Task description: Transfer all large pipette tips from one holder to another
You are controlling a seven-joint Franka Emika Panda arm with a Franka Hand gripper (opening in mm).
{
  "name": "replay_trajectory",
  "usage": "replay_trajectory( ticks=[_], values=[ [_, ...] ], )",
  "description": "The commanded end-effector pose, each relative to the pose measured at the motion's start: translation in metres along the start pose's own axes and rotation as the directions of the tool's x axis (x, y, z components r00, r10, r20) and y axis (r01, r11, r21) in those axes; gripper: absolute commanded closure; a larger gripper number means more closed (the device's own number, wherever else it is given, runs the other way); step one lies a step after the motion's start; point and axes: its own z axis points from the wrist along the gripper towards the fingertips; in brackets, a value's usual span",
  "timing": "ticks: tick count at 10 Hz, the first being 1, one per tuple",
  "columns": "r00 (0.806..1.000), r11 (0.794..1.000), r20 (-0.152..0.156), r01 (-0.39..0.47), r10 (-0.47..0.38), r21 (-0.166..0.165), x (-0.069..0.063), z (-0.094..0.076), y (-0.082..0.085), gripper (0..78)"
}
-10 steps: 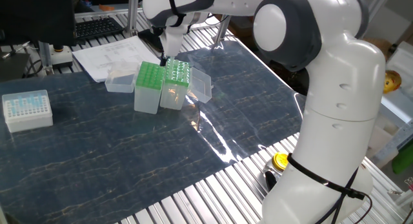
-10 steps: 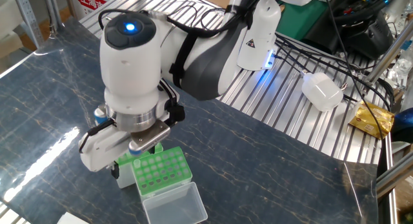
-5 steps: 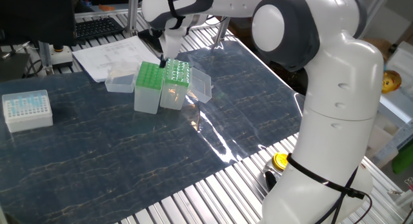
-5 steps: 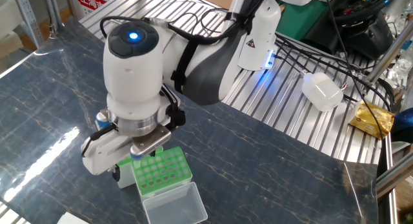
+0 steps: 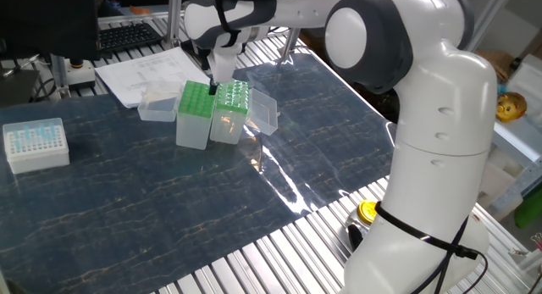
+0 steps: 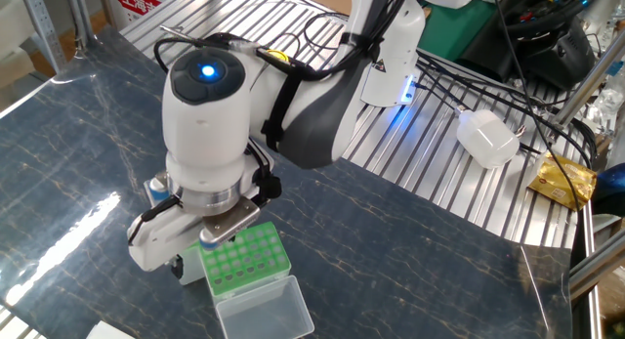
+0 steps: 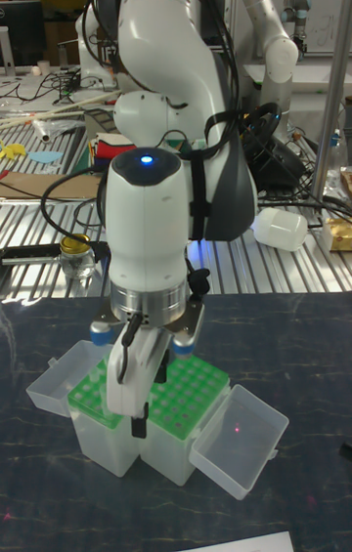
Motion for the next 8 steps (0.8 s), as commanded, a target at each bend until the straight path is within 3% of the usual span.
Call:
replay_trajectory(
  ticks=[1, 7, 8],
  values=[
    [1.000, 1.000, 0.005, 0.007, -0.007, 0.004, -0.0017, 0.0018, -0.0002, 0.2],
    [1.000, 1.000, 0.012, 0.020, -0.021, 0.011, -0.0049, 0.0056, -0.0007, 0.2],
    [0.999, 0.999, 0.015, 0.028, -0.028, 0.027, -0.0049, 0.0056, -0.0007, 0.2]
  ],
)
